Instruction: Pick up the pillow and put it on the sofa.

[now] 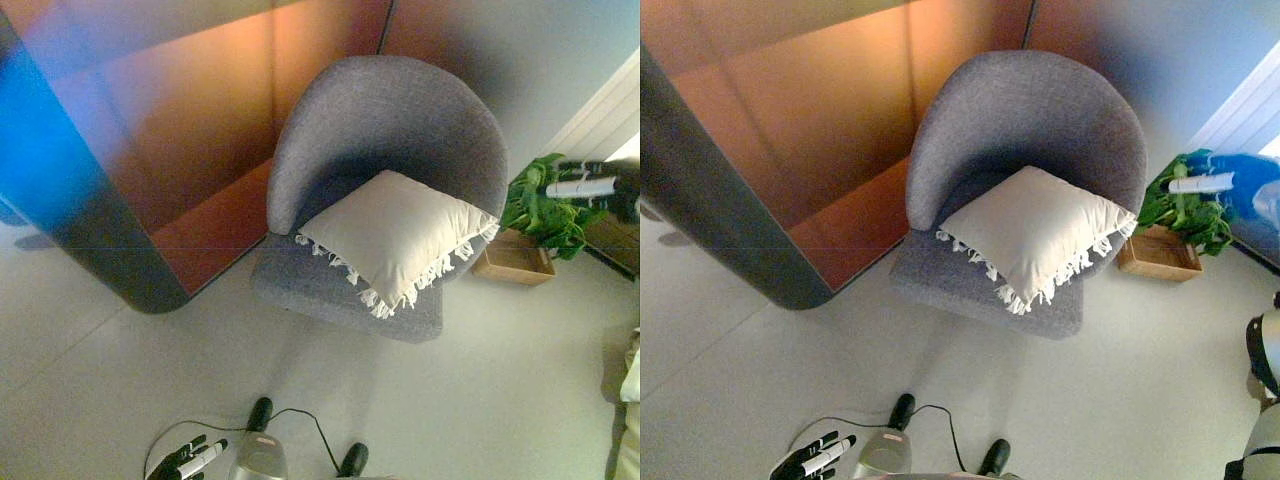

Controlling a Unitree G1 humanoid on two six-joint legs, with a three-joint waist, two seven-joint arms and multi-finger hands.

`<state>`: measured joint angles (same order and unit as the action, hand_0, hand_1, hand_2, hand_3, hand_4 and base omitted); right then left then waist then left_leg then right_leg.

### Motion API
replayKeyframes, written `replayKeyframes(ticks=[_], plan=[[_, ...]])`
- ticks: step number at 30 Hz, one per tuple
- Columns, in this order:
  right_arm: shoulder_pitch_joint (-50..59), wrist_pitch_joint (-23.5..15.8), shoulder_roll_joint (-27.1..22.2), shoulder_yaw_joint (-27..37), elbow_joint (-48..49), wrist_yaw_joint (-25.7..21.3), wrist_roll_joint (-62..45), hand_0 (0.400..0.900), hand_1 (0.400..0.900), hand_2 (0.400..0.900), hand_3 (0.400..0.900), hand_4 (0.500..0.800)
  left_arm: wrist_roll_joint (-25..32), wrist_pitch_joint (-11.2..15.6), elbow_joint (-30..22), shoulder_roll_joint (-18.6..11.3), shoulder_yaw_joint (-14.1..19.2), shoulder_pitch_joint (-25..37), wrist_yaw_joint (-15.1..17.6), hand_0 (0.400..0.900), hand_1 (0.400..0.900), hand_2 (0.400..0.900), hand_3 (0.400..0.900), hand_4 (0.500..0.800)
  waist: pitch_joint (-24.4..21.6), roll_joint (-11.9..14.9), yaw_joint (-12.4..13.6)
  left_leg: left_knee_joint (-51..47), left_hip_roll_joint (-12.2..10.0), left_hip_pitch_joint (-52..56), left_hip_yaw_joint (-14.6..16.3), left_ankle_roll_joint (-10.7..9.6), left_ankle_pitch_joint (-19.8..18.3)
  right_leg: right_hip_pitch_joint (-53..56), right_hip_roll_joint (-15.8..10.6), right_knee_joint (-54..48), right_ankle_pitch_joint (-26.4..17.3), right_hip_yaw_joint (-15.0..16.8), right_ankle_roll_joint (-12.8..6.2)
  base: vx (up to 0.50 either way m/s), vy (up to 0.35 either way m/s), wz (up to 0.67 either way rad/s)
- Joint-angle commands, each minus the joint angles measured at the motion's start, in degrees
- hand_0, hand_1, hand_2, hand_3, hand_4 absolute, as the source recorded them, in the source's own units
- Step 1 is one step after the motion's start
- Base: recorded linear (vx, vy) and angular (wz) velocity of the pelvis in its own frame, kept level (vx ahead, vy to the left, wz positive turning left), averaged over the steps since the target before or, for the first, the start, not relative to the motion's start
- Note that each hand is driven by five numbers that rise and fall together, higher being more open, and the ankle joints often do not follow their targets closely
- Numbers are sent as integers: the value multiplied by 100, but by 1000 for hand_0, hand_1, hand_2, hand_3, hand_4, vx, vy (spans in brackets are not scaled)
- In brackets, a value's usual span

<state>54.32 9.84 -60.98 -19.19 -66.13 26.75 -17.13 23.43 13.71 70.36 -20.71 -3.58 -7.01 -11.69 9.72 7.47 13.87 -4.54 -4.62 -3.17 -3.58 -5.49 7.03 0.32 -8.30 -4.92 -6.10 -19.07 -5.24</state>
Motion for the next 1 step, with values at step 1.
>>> replayKeyframes(ticks=[1], plan=[[-202,-427,-573,181,407,-235,200,900,900,900,900,800,306,43,156,-41,-220,-6,127,900,900,900,900,800,-317,59,-255,-46,179,265,437,105,-510,359,141,-8,257,-114,-227,0,0,0]])
